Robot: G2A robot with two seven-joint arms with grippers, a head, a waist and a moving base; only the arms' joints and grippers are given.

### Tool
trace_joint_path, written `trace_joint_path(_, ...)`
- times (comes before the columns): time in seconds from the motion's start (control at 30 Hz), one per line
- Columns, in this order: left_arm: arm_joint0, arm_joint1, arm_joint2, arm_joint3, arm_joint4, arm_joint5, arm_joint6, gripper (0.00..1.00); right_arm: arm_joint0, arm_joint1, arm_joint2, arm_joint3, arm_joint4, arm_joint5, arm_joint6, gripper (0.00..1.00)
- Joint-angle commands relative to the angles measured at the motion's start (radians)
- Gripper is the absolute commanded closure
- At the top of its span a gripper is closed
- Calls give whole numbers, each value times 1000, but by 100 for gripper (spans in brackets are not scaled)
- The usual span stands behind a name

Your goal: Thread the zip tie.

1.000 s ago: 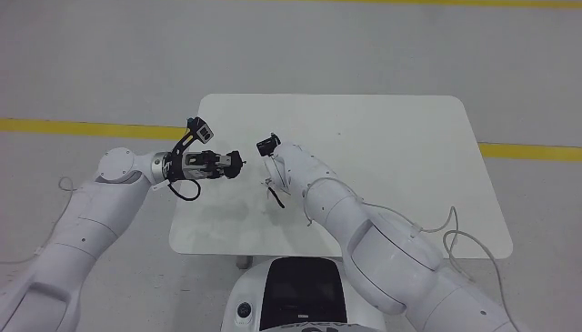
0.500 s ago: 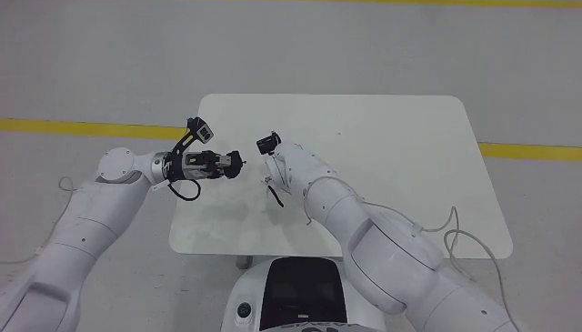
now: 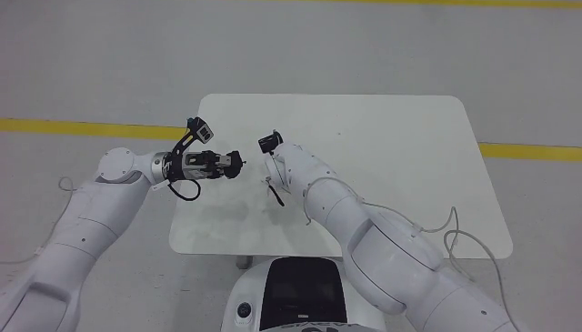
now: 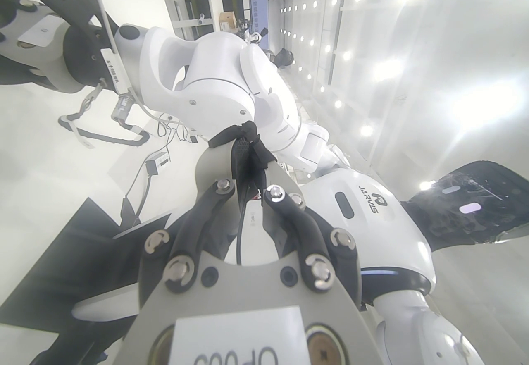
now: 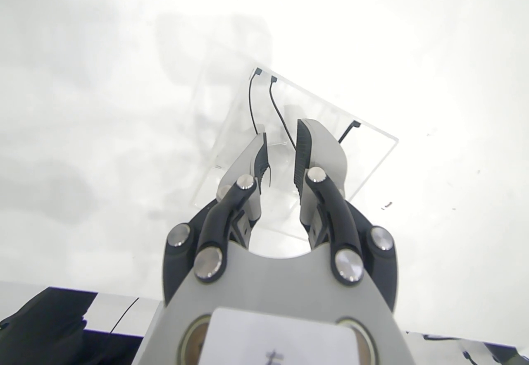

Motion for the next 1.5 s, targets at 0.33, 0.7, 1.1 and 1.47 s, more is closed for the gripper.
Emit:
trace_joint_path(0.33,0,0,0,0,0,0,0,100,-1,1,6,3,0,-6,11,93)
trace_joint_path(0.7,0,0,0,0,0,0,0,100,-2,2,9,1,-4,-6,7,84)
trace_joint_path(1.1,0,0,0,0,0,0,0,100,-1,3,12,3,-12,1,-2,73)
trace_joint_path(1.47,0,0,0,0,0,0,0,100,0,8,20,12,-8,-16,7,75)
